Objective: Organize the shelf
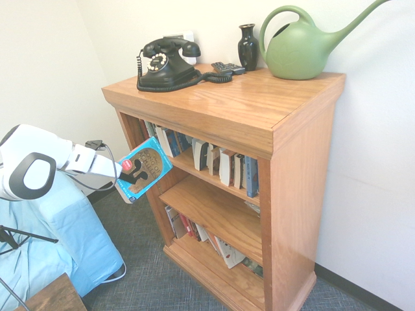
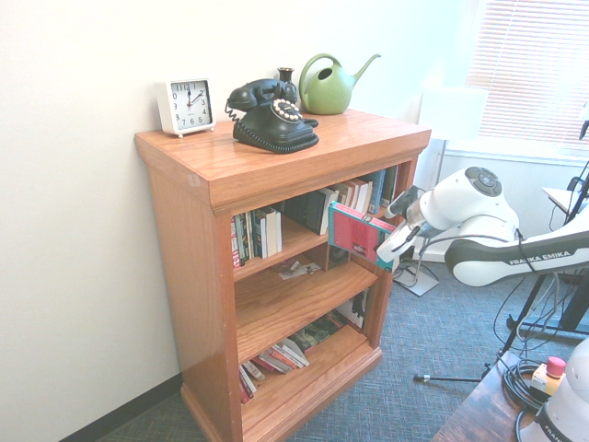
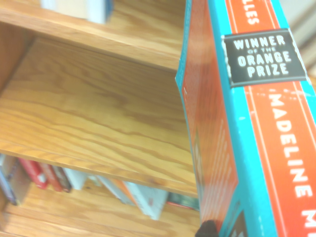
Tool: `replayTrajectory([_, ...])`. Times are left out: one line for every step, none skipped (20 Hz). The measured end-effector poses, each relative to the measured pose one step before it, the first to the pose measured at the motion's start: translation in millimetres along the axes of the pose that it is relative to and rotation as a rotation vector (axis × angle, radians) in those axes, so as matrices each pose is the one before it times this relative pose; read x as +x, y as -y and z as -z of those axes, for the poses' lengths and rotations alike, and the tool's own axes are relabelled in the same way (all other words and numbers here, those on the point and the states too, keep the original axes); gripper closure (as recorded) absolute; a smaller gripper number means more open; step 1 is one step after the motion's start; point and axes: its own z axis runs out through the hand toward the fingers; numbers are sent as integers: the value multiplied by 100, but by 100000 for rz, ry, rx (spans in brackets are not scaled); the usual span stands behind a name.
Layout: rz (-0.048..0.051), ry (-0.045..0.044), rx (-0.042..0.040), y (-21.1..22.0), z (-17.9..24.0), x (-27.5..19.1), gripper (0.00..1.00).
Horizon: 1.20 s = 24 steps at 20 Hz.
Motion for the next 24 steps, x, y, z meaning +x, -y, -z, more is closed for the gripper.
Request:
replayTrajectory([-339, 709, 821, 218, -687, 181, 100])
replayTrajectory([-446, 380, 818, 224, -597, 313, 100])
replayTrajectory([-524, 349, 612, 224, -491, 393, 100])
replayTrajectory([-491, 240, 696, 250, -438, 402, 100])
replayTrajectory([-398, 151, 875, 223, -458, 322, 100])
replayTrajectory([-125, -79, 1046, 277, -445, 304, 100])
replayTrajectory([29, 57, 759, 249, -523, 208, 100])
replayTrajectory([-28, 112, 739, 277, -490, 208, 100])
replayTrajectory([32, 332, 756, 300, -519, 98, 100])
replayTrajectory([-22, 435, 383, 315, -520, 63, 100])
replayTrajectory([63, 511, 197, 241, -531, -94, 100])
replayTrajectory([74, 367, 516, 294, -494, -169, 100])
replayTrajectory([68, 331, 489, 237, -422, -218, 100])
replayTrajectory([200, 203, 354, 201, -321, -250, 100])
replayTrajectory([181, -45, 321, 153, -267, -167, 100])
replayTrajectory([157, -258, 614, 85, -212, -133, 100])
replayTrajectory([202, -463, 751, -8, -209, -37, 100])
replayTrajectory([136, -499, 389, -5, -183, 82, 100])
replayTrajectory([12, -480, 395, 22, -144, 162, 100])
replayTrajectory([24, -291, 290, 111, -182, 190, 100])
replayTrajectory([-181, 2, -26, 74, -253, 147, 100])
replayTrajectory([-38, 145, 130, 136, -257, 85, 100])
replayTrajectory([-28, 78, 294, 185, -251, 63, 100])
replayTrajectory([-249, 71, 521, 214, -233, -12, 100])
